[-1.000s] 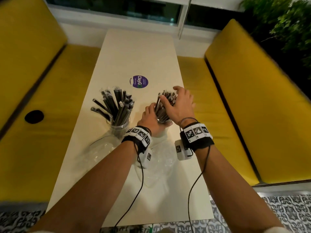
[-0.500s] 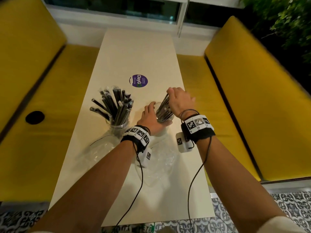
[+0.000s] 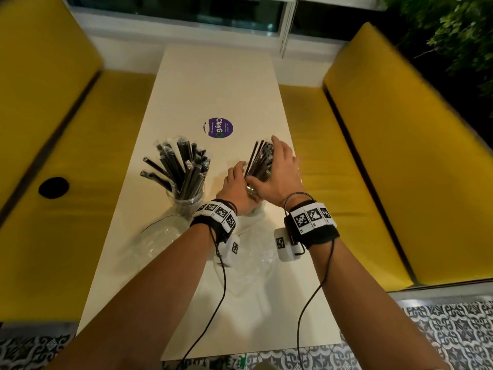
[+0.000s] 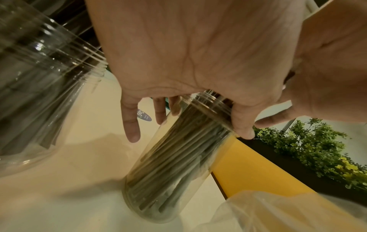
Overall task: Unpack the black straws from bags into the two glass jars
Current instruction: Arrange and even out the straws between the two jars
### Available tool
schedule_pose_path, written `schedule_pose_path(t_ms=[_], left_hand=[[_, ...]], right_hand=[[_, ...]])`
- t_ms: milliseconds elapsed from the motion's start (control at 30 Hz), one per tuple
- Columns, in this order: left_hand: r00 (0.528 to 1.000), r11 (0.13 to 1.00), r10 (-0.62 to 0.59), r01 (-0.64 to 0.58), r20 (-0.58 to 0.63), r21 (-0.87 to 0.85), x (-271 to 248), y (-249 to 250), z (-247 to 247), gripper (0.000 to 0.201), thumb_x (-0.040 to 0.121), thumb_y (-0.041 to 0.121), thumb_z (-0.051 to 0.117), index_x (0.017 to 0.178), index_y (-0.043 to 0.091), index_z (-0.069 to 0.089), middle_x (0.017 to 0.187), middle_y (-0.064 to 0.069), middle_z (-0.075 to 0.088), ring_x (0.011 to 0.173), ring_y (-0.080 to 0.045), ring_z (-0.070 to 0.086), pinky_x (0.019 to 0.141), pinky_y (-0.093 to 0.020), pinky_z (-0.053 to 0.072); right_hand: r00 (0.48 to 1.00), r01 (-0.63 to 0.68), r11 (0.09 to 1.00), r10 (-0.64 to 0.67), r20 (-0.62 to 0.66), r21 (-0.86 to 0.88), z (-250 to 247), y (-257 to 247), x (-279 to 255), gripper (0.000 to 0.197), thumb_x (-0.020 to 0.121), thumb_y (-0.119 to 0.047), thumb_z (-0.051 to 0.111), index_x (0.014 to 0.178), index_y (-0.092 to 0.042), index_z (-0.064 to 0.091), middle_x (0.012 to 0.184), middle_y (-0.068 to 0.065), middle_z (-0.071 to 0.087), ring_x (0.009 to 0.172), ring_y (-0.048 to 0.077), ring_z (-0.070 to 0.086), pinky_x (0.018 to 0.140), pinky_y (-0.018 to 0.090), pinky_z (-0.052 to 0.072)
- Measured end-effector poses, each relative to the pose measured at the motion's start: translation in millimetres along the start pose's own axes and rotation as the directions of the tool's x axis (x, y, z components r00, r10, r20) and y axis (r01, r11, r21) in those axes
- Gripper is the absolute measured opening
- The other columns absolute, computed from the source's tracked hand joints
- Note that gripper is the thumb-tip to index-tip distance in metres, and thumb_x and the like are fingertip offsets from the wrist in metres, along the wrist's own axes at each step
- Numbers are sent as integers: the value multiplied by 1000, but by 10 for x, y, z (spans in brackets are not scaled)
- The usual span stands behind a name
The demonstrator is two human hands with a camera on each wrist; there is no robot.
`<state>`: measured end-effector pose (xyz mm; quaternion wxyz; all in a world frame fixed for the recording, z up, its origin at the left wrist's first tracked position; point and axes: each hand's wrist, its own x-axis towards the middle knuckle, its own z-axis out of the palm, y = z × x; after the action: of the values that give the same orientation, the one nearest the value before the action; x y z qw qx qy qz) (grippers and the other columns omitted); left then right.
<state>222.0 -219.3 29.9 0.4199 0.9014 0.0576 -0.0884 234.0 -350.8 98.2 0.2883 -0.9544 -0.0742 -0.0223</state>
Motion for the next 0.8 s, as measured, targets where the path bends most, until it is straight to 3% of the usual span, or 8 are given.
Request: schedule_pose_path(t_ms=[67,167,267,333,433,567,700,800], left_hand=[[1000,1000,-2,2,8,9,5,-1,3,111,80,48,81,162,18,12,158,-9,27,149,-31,34,119,-53,39],[999,999,-33,33,24,-7,11,18,-2,118,78,61,80,163,20,9,163,-7,22,151,-30,31,122,-52,35],[1000,1000,-22,23,19,-21,15,24,-3,115,78,57,81,163,18,14,162,-9,25,149,-32,34,120,-55,37],[1000,1000,-7,7,8,-27,13,24,0,114,78,55,82,163,19,15,163,-10,27,148,-33,36,118,-56,39],[1000,999,-17,17,0,-31,25,11,3,115,76,58,83,162,22,16,162,-8,29,148,-31,37,116,-55,41],[1000,999,-23,23,-2,-40,28,-3,20,118,73,59,85,161,22,17,161,-7,30,147,-31,38,116,-55,41],[1000,1000,-14,13,-15,-14,17,-2,19,115,76,52,86,161,21,16,161,-9,30,147,-33,38,114,-56,43],[1000,1000,-19,19,-12,-12,21,1,20,114,76,48,86,162,23,15,161,-8,30,147,-32,38,115,-57,42]], right_hand=[[997,18,1000,-17,-78,11,-45,-83,23,101,81,-60,71,163,-30,19,166,7,28,145,36,33,113,57,37],[978,85,991,-103,-179,-105,-96,-221,219,79,87,-68,59,157,-47,27,163,2,35,144,32,37,109,52,39],[987,145,982,-153,-57,-121,-26,-233,370,44,98,-45,61,140,-30,57,140,4,58,124,28,56,101,44,53],[978,174,984,-178,-112,-47,12,-173,395,21,101,-24,61,115,-13,71,114,7,68,102,28,65,88,41,57],[959,117,992,-103,-263,40,7,-100,362,20,104,-16,53,107,-9,71,108,7,70,93,26,66,84,42,57],[985,55,984,-81,-154,-168,24,-97,273,37,108,-33,35,98,-16,67,110,3,71,104,29,63,97,46,47],[962,169,977,-192,-193,-128,53,-67,162,41,105,-42,41,133,-23,64,137,-4,65,129,20,53,106,42,41],[959,238,965,-251,-128,-110,141,50,132,39,106,-30,46,142,-22,59,142,-1,63,129,24,53,106,43,46]])
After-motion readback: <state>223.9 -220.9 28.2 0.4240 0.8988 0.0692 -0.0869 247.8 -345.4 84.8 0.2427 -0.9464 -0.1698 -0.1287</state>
